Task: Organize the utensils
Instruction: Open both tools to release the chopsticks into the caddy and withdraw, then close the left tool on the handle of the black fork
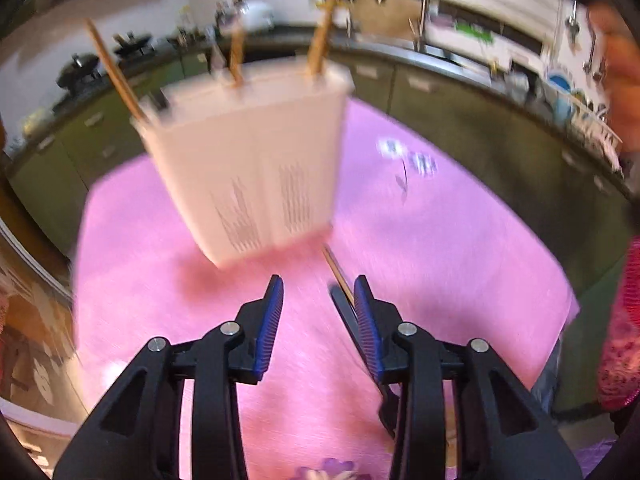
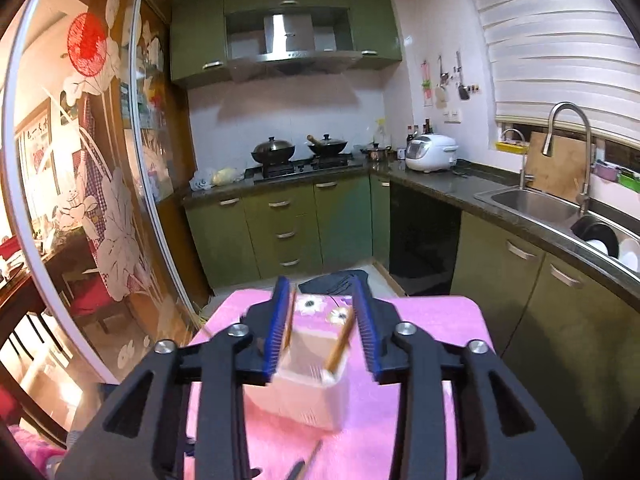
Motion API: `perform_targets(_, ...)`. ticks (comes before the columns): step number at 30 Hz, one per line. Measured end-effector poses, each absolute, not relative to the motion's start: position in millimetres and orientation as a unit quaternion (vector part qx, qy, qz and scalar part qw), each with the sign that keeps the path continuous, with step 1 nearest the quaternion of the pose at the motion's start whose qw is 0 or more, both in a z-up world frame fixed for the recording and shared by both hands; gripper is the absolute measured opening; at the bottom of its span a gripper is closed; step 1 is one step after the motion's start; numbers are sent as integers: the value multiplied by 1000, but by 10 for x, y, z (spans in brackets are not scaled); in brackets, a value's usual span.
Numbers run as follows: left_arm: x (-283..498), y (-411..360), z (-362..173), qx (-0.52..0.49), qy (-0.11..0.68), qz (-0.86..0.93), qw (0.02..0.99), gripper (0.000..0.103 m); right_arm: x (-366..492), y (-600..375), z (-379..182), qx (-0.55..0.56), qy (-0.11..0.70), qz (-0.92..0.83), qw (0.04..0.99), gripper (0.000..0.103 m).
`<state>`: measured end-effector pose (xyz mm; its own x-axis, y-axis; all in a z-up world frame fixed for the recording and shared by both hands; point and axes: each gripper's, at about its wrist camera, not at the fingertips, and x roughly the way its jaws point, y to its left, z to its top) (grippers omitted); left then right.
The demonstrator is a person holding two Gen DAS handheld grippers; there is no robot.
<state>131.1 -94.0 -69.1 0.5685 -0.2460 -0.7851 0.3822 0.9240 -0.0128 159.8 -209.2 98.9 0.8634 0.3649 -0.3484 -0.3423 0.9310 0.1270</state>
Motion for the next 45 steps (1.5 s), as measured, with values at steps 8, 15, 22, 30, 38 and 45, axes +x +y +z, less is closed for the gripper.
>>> perform_targets(8,1293,-1112,-1235,93,477,-146,862,35,960,-2977,262,100,235,144,956,36)
perform_targets(15,1336,-1216,-1325,111,484,-127,858,35,761,-3763,-149,185,253,102,944,37)
perform_targets(22,1337,-1344,-1374,114,495,-132,852,36,675,-3986,-180,209,247,112,940,41)
perform_targets(30,1474,-1159,-1391,90,504,-126,850,36,963,-3516,-239,172,301,141,927,45)
perform_targets(38,1403,-732,-1385,64,515,-107,848,34,1323,-2453,-799,71,405,175,895,47)
perform_targets(45,1593,-554,-1392,-14,532,-81,843,34,1352,-2408,-770,77,406,163,896,47)
